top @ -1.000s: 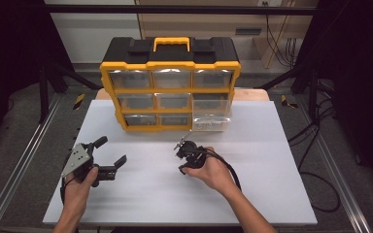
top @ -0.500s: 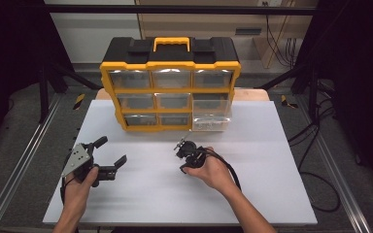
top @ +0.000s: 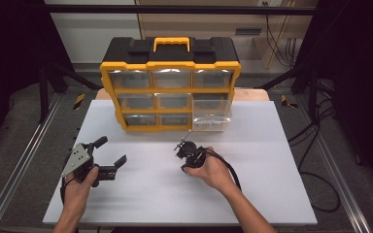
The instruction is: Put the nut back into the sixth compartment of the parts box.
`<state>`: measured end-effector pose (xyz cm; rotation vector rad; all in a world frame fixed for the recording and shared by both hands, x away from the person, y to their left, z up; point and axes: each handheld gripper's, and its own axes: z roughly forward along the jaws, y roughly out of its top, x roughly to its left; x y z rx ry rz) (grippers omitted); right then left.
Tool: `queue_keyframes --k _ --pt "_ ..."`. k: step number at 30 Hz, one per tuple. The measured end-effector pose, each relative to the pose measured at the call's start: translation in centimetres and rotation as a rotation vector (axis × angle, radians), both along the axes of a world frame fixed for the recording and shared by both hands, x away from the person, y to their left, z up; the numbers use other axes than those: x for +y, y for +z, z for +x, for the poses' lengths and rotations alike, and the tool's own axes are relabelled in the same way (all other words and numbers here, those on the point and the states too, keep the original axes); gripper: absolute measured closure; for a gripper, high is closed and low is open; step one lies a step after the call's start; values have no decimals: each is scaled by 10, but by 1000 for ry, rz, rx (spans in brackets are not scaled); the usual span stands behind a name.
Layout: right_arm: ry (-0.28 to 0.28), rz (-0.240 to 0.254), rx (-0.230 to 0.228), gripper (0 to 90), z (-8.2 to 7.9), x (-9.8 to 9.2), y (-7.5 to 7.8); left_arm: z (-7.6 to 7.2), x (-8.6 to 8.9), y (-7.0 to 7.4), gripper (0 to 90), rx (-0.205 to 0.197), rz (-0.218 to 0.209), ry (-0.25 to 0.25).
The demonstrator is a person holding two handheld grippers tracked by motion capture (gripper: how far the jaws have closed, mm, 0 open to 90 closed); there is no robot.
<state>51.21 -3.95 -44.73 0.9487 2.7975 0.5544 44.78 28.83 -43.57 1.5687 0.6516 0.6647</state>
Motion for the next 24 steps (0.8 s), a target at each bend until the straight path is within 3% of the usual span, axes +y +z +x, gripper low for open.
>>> queue_keyframes --k 17,24 --pt "8 -22 -12 702 -1 2 -2 0 0 0 12 0 3 -2" --pt "6 -15 -42 703 -5 -2 3 0 0 0 12 1 6 -1"
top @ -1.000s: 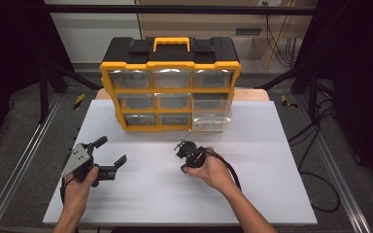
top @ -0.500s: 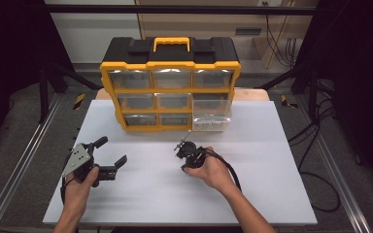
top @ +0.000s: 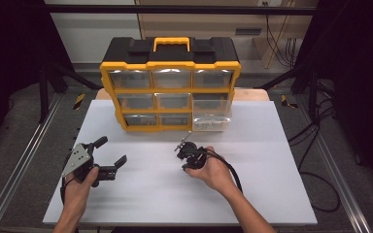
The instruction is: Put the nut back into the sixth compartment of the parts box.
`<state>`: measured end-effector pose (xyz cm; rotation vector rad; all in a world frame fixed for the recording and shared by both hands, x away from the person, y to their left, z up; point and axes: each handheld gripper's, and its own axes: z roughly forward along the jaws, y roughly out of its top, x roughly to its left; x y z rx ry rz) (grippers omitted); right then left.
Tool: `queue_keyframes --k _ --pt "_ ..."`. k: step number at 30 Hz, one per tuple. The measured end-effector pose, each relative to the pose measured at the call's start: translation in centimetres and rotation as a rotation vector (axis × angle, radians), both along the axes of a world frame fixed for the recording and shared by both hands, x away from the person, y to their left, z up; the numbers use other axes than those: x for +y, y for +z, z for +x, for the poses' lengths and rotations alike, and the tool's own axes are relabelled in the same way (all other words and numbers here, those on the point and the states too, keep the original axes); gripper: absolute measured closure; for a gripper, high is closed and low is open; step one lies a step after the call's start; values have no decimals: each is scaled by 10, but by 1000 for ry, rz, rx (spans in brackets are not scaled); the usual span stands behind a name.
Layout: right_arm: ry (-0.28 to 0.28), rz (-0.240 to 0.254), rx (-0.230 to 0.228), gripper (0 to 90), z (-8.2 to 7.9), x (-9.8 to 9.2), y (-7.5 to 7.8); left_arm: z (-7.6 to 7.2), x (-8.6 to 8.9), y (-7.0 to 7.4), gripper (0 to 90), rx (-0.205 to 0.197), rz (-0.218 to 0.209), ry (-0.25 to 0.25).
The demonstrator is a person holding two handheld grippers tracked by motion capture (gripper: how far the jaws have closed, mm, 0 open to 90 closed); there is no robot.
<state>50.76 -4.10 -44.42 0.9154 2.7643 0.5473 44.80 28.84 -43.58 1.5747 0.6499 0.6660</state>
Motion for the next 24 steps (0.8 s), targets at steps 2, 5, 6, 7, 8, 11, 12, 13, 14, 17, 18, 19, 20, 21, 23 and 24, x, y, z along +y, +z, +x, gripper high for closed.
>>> queue_keyframes --k 2,5,6,7,8,11,12,13,14,17,18,19,20,21,23,24 --pt "0 8 -12 703 -2 -4 3 0 0 0 12 0 1 0" --pt "-3 20 -29 703 -4 -10 8 0 0 0 12 0 2 -2" --pt "-16 24 -28 703 -6 -11 10 0 0 0 12 0 2 -2" --pt "-8 28 -41 702 -6 -14 11 1 0 0 12 1 2 -1" --pt "-10 29 -51 703 -7 -17 12 1 0 0 12 2 1 1" --pt "-28 40 -55 703 -8 -23 14 1 1 -1 12 2 -3 5" --pt "-30 40 -61 703 -9 -26 15 1 1 -1 12 2 -4 6" --pt "-26 39 -71 703 -9 -28 15 1 1 -1 12 2 -4 6" --pt "-28 44 -72 703 -9 -29 16 1 1 0 12 1 1 5" --pt "-41 47 -78 703 -10 -33 18 1 0 -1 12 2 1 2" --pt "-35 46 -82 703 -10 -35 18 1 -1 -1 12 2 4 1" --pt "-45 48 -76 703 -10 -36 19 1 -1 -1 12 3 5 0" --pt "-39 49 -79 703 -10 -37 19 1 -1 -1 12 4 6 0" --pt "-44 45 -86 703 -11 -39 20 1 -1 -1 12 4 6 0" --pt "-54 55 -87 703 -11 -41 23 2 -1 -1 12 3 7 1" --pt "-60 62 -95 703 -11 -43 25 2 -1 -1 12 4 6 2"
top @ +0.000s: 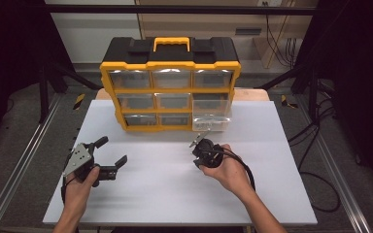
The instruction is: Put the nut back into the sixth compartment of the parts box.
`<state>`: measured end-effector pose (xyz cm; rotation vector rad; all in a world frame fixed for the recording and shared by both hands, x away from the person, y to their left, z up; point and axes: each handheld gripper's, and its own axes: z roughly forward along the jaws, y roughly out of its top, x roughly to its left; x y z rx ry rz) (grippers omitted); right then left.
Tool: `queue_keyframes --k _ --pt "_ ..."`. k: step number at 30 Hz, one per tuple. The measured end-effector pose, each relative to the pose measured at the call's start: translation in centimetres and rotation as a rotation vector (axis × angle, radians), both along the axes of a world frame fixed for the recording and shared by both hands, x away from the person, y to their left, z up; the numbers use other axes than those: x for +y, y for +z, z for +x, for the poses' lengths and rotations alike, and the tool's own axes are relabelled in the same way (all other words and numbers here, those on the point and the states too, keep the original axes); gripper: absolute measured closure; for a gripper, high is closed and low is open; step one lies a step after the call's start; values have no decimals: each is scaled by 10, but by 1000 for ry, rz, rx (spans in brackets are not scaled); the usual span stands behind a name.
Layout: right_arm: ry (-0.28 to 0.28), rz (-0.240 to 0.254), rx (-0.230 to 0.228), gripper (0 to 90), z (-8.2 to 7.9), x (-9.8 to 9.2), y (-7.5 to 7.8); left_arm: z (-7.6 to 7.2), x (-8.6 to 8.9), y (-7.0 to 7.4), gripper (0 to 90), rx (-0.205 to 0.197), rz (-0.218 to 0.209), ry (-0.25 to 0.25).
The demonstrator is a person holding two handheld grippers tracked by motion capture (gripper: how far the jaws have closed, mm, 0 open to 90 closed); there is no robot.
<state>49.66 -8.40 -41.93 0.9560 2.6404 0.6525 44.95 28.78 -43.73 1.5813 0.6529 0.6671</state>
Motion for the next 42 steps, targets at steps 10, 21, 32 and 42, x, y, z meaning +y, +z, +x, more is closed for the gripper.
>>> queue_keyframes --k 10,21,32,42 --pt "-21 36 -55 703 -8 -16 24 -1 -1 0 12 -1 11 -2" --pt "-11 51 -100 703 -11 -29 39 -1 -2 -1 11 2 10 -1" --pt "-8 63 -130 703 -16 -34 53 -1 -2 -1 11 4 10 0" --pt "-14 81 -159 703 -20 -35 65 -1 -2 -1 11 3 15 -2"
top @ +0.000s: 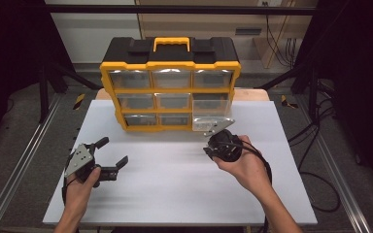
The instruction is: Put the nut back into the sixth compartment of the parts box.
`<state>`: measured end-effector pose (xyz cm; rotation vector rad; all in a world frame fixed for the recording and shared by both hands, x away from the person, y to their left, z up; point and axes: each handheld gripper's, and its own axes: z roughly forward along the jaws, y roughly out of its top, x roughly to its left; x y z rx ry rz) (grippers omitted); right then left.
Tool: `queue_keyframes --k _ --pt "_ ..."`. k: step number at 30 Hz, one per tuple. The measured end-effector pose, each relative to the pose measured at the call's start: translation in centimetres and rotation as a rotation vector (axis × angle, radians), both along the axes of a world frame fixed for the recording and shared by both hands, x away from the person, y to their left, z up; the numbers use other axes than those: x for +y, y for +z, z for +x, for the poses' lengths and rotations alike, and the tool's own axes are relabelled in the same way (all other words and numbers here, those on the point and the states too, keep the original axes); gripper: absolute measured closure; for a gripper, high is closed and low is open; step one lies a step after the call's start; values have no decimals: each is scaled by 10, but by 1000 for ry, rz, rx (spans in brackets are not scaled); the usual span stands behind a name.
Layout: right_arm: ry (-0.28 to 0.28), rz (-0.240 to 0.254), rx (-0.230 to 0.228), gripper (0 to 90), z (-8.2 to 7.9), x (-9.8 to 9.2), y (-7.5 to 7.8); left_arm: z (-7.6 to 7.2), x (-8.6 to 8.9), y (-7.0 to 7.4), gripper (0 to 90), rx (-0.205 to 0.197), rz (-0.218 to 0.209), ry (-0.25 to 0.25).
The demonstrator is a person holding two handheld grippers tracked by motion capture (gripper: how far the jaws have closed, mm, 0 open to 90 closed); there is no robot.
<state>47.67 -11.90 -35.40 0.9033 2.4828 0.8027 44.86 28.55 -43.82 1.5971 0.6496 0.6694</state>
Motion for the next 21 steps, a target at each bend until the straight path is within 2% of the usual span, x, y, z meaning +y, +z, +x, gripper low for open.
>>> queue_keyframes --k 3,4,7,8,10,11,12,21 --pt "1 -12 -13 703 -1 -1 6 0 0 0 11 1 -2 3" --pt "7 7 -12 703 -2 -2 9 1 1 0 11 1 -2 2" --pt "-2 13 -26 703 -3 -1 14 1 1 0 12 1 -2 2" --pt "4 -6 -32 703 -4 -1 16 0 1 0 11 1 -1 4" --pt "14 13 -38 703 -4 -1 20 0 1 0 11 -1 -2 3" --pt "8 0 -45 703 -5 -2 22 0 0 0 11 -2 -2 2" --pt "8 19 -47 703 -5 -1 24 0 0 0 12 -1 -2 2" --pt "10 12 -78 703 -4 0 40 0 2 0 11 0 -8 7"
